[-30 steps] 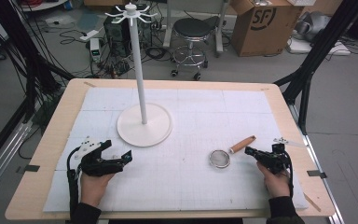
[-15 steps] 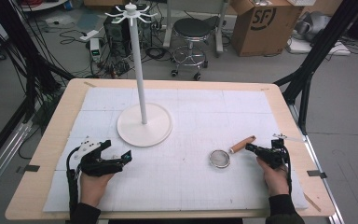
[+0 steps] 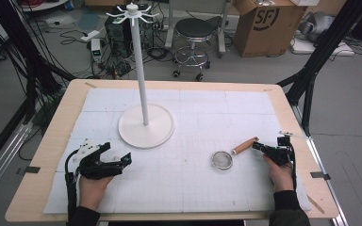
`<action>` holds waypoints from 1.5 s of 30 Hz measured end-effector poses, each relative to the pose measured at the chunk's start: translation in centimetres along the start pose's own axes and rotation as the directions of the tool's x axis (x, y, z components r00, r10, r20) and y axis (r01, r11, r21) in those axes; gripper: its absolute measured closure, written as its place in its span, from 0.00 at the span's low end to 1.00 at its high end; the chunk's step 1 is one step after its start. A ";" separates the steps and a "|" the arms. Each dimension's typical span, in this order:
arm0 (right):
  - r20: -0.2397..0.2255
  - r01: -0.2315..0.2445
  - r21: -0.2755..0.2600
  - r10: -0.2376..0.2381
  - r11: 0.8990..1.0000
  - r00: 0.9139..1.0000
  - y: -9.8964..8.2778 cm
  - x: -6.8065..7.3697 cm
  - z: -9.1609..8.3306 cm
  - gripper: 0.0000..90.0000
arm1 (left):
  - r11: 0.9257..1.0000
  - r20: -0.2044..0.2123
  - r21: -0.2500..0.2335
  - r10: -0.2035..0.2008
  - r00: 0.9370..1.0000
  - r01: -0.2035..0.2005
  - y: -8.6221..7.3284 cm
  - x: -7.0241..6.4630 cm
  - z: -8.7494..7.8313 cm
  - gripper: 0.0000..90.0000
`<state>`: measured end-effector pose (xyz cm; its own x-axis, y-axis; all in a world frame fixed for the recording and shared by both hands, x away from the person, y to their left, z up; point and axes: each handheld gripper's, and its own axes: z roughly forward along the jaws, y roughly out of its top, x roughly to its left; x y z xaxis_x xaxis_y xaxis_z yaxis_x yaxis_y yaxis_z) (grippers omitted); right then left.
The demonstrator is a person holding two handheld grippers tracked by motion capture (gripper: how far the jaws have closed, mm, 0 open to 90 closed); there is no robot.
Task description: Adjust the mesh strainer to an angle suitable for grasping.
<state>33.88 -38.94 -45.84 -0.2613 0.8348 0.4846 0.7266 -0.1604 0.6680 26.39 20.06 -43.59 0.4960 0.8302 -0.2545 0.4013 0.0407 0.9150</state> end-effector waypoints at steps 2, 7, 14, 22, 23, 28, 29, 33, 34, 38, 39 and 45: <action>0.003 0.004 0.010 -0.004 1.000 1.000 0.1 0.0 0.1 1.00 | 1.000 -0.003 -0.003 -0.003 1.000 0.003 -0.1 -0.1 -0.2 0.02; -0.008 0.014 0.023 -0.014 1.000 1.000 0.5 0.0 0.6 1.00 | 1.000 -0.010 0.000 -0.002 1.000 0.002 -0.2 0.0 -0.5 0.02; -0.032 0.013 0.040 -0.012 0.999 0.999 0.9 0.1 1.2 1.00 | 1.000 -0.012 0.008 0.000 1.000 0.000 -0.3 -0.1 -0.3 0.02; -0.060 0.032 0.049 -0.029 0.998 0.998 1.4 0.4 2.3 1.00 | 1.000 -0.002 0.026 0.008 1.000 -0.008 -0.5 -0.4 0.1 0.02; -0.065 0.029 0.052 -0.026 0.998 0.998 1.4 0.5 2.4 1.00 | 1.000 0.000 0.027 0.006 1.000 -0.006 -0.5 -0.4 0.1 0.02; -0.080 0.034 0.062 -0.029 0.997 0.996 1.6 1.0 3.0 1.00 | 1.000 0.000 0.029 0.011 1.000 -0.011 -0.5 -0.5 0.2 0.02; -0.080 0.034 0.062 -0.029 0.997 0.996 1.6 1.0 3.0 1.00 | 1.000 -0.001 0.029 0.006 1.000 -0.006 -0.5 -0.6 0.2 0.02; -0.096 0.069 0.084 -0.060 0.994 0.994 2.0 2.2 4.5 1.00 | 1.000 -0.003 0.025 0.006 1.000 -0.006 -0.5 -0.6 0.0 0.02; -0.104 0.077 0.081 -0.069 0.994 0.992 2.0 2.4 4.9 1.00 | 1.000 -0.004 0.025 0.005 1.000 -0.005 -0.5 -0.6 0.0 0.02; -0.116 0.086 0.087 -0.076 0.992 0.990 2.2 3.1 5.7 1.00 | 1.000 -0.008 0.021 0.002 1.000 -0.002 -0.6 -0.4 -0.3 0.02; -0.117 0.087 0.092 -0.076 0.992 0.990 2.3 3.3 5.9 1.00 | 1.000 -0.009 0.022 0.002 1.000 -0.002 -0.6 -0.3 -0.4 0.02; -0.140 0.108 0.115 -0.092 0.987 0.986 2.6 4.3 7.2 1.00 | 1.000 -0.016 0.022 0.003 1.000 -0.003 -0.6 -0.2 -0.6 0.02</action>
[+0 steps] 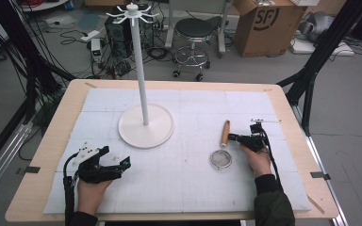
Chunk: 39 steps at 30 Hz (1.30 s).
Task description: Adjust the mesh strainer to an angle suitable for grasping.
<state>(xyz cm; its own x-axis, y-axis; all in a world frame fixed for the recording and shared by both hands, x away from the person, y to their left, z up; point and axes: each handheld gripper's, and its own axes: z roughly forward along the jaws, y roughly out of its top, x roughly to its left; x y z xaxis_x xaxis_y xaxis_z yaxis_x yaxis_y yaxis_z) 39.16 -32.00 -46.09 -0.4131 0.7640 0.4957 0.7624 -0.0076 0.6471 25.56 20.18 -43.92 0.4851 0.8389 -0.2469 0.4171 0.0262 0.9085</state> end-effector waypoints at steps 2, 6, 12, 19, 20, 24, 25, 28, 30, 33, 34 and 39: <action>-0.001 0.009 0.006 -0.009 1.000 1.000 0.1 0.1 0.2 1.00 | 1.000 -0.004 0.000 -0.001 1.000 0.001 0.0 0.0 0.0 0.02; -0.015 0.006 0.022 -0.006 1.000 1.000 0.3 0.5 0.8 1.00 | 1.000 -0.003 0.000 0.001 1.000 -0.001 -0.1 0.0 -0.2 0.02; -0.033 0.018 0.039 -0.017 0.999 0.999 0.5 1.0 1.4 1.00 | 1.000 -0.006 0.003 0.001 1.000 -0.001 -0.1 0.0 -0.3 0.02; -0.074 0.031 0.058 -0.026 0.998 0.997 0.7 1.9 2.4 1.00 | 1.000 -0.007 -0.001 -0.004 1.000 0.004 -0.1 0.0 -0.4 0.02; -0.085 0.030 0.068 -0.024 0.997 0.996 0.8 2.2 2.7 1.00 | 1.000 -0.008 0.001 -0.001 1.000 0.001 -0.1 0.0 -0.4 0.02; -0.116 0.034 0.079 -0.025 0.996 0.993 1.0 2.9 3.3 1.00 | 1.000 -0.008 -0.002 -0.004 1.000 0.004 -0.1 0.0 -0.5 0.02; -0.116 0.034 0.079 -0.025 0.996 0.993 1.0 2.9 3.3 1.00 | 1.000 -0.009 -0.003 -0.003 1.000 0.003 -0.1 0.0 -0.5 0.02; -0.131 0.039 0.093 -0.027 0.995 0.991 0.9 3.1 3.8 1.00 | 1.000 -0.009 0.001 0.000 1.000 0.000 -0.1 0.1 -0.7 0.02; -0.130 0.048 0.101 -0.035 0.994 0.991 0.9 3.3 4.0 1.00 | 1.000 -0.011 -0.005 -0.006 1.000 0.006 -0.2 0.1 -0.7 0.02; -0.156 0.048 0.106 -0.031 0.993 0.987 1.0 3.5 4.0 1.00 | 1.000 -0.011 -0.003 -0.006 1.000 0.006 -0.2 0.1 -0.7 0.02; -0.160 0.053 0.107 -0.035 0.993 0.986 1.0 3.6 4.1 1.00 | 1.000 -0.012 -0.001 -0.005 1.000 0.005 -0.2 0.1 -0.7 0.02; -0.161 0.083 0.128 -0.062 0.988 0.985 1.1 4.1 4.5 1.00 | 1.000 -0.011 0.001 0.001 1.000 -0.001 -0.2 0.0 -0.8 0.02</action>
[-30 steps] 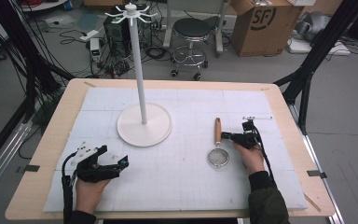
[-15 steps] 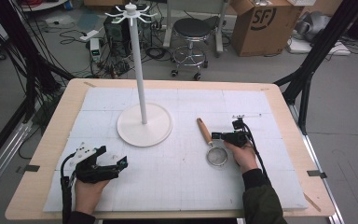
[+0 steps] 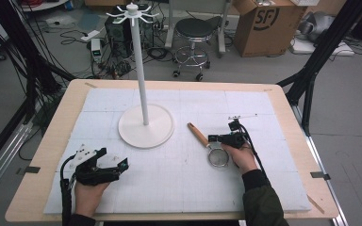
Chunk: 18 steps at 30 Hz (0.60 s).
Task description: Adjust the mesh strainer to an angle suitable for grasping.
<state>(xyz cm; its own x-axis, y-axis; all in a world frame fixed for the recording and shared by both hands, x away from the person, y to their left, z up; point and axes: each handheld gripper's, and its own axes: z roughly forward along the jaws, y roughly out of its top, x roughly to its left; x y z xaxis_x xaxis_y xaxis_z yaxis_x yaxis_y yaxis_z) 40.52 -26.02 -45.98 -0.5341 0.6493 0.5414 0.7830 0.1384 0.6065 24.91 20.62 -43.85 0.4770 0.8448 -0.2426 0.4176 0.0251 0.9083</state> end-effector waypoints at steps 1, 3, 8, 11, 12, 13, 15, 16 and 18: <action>0.000 0.007 0.007 -0.007 1.000 1.000 0.0 0.1 0.0 1.00 | 1.000 0.000 0.001 0.002 1.000 -0.002 0.0 0.0 0.0 0.02; 0.005 0.026 0.015 -0.026 1.000 1.000 0.2 0.4 0.2 1.00 | 1.000 -0.001 0.002 -0.001 1.000 0.001 0.0 0.0 0.0 0.02; 0.002 0.048 0.027 -0.048 0.998 0.999 0.4 0.8 0.5 1.00 | 1.000 -0.007 -0.001 -0.001 1.000 0.001 0.0 0.1 -0.1 0.02; 0.005 0.055 0.039 -0.056 0.998 0.998 0.3 0.8 0.6 1.00 | 1.000 -0.011 -0.006 -0.003 1.000 0.003 0.0 0.1 -0.2 0.02; 0.007 0.050 0.045 -0.050 0.998 0.999 0.3 0.9 0.6 1.00 | 1.000 -0.008 -0.005 -0.005 1.000 0.005 0.0 0.1 -0.3 0.02; 0.009 0.051 0.042 -0.051 0.998 0.999 0.3 0.8 0.6 1.00 | 1.000 -0.012 -0.009 -0.005 1.000 0.005 0.0 0.2 -0.3 0.02; 0.016 0.044 0.028 -0.045 0.999 0.999 0.3 0.8 0.1 1.00 | 1.000 -0.010 -0.009 -0.005 1.000 0.005 0.0 0.3 -0.4 0.02; 0.023 0.045 0.019 -0.045 0.999 0.999 0.4 0.7 -0.1 1.00 | 1.000 -0.011 -0.009 -0.005 1.000 0.005 0.0 0.3 -0.4 0.02; 0.026 0.044 0.011 -0.044 0.999 0.999 0.4 0.7 -0.3 0.99 | 1.000 -0.011 -0.010 -0.008 1.000 0.008 0.0 0.3 -0.4 0.02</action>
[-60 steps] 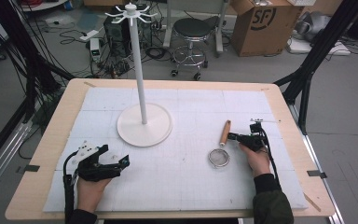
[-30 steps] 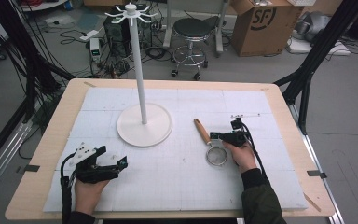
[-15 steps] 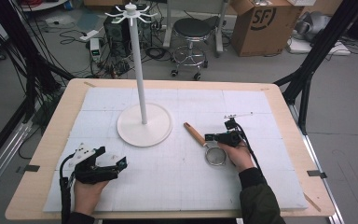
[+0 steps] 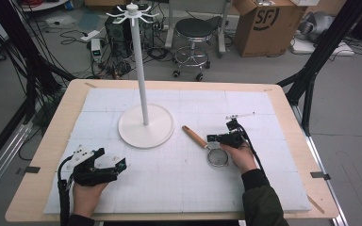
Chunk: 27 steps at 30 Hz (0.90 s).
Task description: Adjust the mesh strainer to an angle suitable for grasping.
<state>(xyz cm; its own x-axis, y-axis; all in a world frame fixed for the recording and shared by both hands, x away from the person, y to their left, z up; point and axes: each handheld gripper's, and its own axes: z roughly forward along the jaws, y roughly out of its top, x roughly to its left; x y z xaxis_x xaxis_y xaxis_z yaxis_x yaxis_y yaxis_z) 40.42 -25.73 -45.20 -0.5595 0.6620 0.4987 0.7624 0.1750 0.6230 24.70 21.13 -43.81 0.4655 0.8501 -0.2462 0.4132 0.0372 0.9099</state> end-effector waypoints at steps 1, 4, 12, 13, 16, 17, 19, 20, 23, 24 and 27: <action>0.004 -0.011 -0.013 0.011 1.000 1.000 0.1 -0.1 -0.3 0.95 | 1.000 0.001 -0.002 -0.001 1.000 0.001 0.0 0.0 0.0 0.02; -0.001 -0.034 -0.028 0.034 0.999 0.999 0.1 -0.3 -0.7 0.82 | 1.000 0.003 -0.004 -0.003 1.000 0.003 0.0 0.0 0.0 0.02; 0.025 -0.023 -0.051 0.024 0.998 0.999 0.2 -0.3 -1.5 0.70 | 1.000 0.003 -0.002 0.001 1.000 -0.001 0.0 -0.1 0.1 0.02; 0.016 -0.023 -0.050 0.024 0.998 1.000 0.2 -0.1 -1.5 0.66 | 1.000 0.002 -0.003 0.002 1.000 -0.002 0.0 -0.1 0.1 0.02; 0.005 -0.018 -0.049 0.018 0.999 1.000 0.0 0.3 -1.5 0.60 | 1.000 0.003 -0.002 0.002 1.000 -0.002 0.1 -0.1 0.1 0.02; -0.008 -0.024 -0.050 0.023 0.998 1.000 -0.1 0.3 -1.5 0.57 | 1.000 0.003 -0.005 0.003 1.000 -0.003 0.1 -0.1 0.1 0.02; -0.015 -0.019 -0.048 0.018 0.999 1.000 -0.3 0.4 -1.5 0.56 | 1.000 0.007 -0.006 0.001 1.000 -0.001 0.2 -0.1 0.2 0.02; -0.017 -0.022 -0.048 0.021 0.999 1.000 -0.4 0.3 -1.5 0.55 | 1.000 0.008 -0.008 -0.002 1.000 0.002 0.2 -0.1 0.3 0.02; -0.042 -0.046 -0.040 0.044 0.998 0.998 -0.6 0.1 -1.5 0.51 | 1.000 0.016 -0.009 0.001 1.000 0.000 0.3 -0.2 0.5 0.02; -0.043 -0.042 -0.037 0.040 0.998 0.998 -0.6 0.2 -1.6 0.51 | 1.000 0.017 -0.009 0.003 1.000 -0.003 0.3 -0.2 0.5 0.02; -0.056 -0.037 -0.045 0.034 0.998 0.998 -0.6 0.9 -1.8 0.47 | 1.000 0.023 -0.008 0.006 1.000 -0.006 0.3 -0.4 0.7 0.02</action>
<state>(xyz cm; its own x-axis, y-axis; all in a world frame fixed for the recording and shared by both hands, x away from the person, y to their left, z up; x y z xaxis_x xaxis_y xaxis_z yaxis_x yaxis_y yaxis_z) 38.84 -26.58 -44.03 -0.5502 0.6260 0.5526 0.7669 0.1171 0.6309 25.21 20.47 -43.67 0.4856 0.8382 -0.2483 0.4039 0.0368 0.9141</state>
